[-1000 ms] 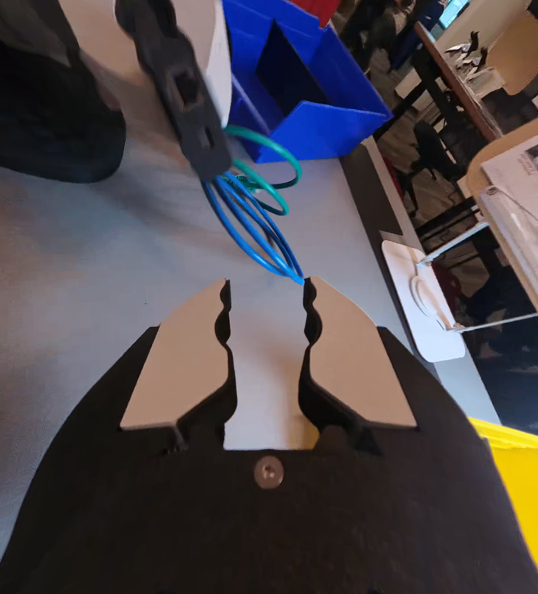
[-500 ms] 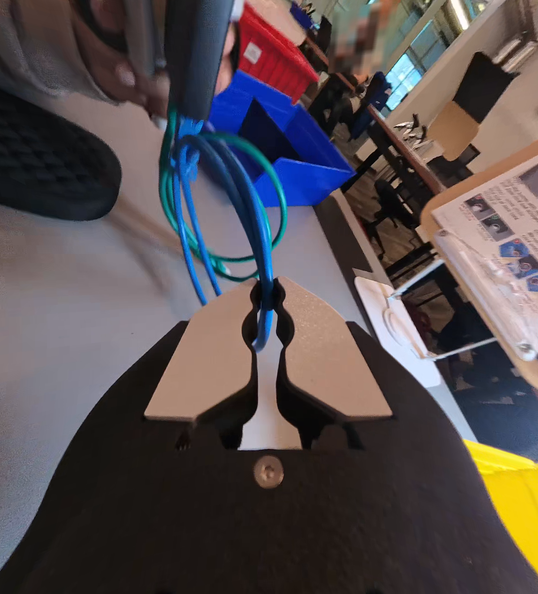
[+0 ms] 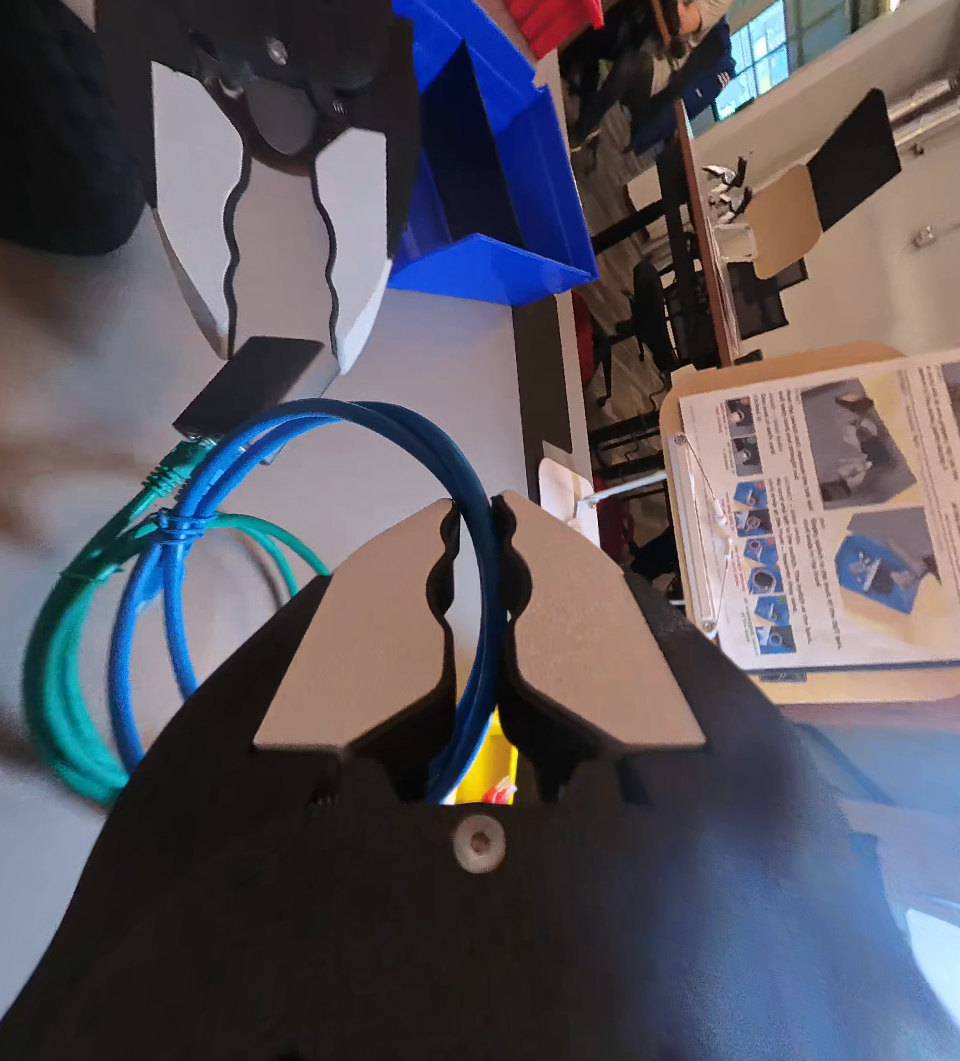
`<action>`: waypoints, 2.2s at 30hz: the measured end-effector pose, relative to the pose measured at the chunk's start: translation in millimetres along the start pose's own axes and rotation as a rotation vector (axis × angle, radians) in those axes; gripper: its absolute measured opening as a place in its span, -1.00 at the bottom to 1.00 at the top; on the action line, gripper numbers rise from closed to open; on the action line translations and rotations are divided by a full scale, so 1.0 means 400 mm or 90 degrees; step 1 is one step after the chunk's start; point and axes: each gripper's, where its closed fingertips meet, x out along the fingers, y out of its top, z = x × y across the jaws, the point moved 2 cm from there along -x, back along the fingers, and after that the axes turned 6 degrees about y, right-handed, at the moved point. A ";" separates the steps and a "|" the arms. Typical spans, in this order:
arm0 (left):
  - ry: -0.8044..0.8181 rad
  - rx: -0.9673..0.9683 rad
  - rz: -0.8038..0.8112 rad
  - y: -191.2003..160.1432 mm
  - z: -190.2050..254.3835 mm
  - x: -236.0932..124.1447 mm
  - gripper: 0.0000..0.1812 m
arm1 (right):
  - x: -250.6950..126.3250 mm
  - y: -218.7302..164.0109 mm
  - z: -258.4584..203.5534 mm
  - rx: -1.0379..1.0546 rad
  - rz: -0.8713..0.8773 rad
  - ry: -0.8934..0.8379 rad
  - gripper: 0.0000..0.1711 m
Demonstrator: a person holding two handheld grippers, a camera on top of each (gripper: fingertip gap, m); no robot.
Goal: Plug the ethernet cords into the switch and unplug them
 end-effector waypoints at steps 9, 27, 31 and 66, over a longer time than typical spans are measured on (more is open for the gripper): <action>-0.274 -0.145 0.053 -0.012 0.061 -0.023 -0.48 | -0.008 0.034 -0.007 -0.072 0.068 -0.004 -0.86; -0.370 -0.123 -0.009 0.012 0.079 0.063 -0.68 | 0.006 0.031 -0.005 -0.124 0.092 -0.034 -0.87; -0.266 -0.147 0.024 0.026 0.046 0.085 -0.76 | 0.007 -0.052 0.024 0.073 0.099 -0.011 -0.76; -0.008 -0.028 0.097 0.044 0.045 0.051 -0.77 | 0.157 -0.044 -0.234 0.123 0.058 0.103 -0.83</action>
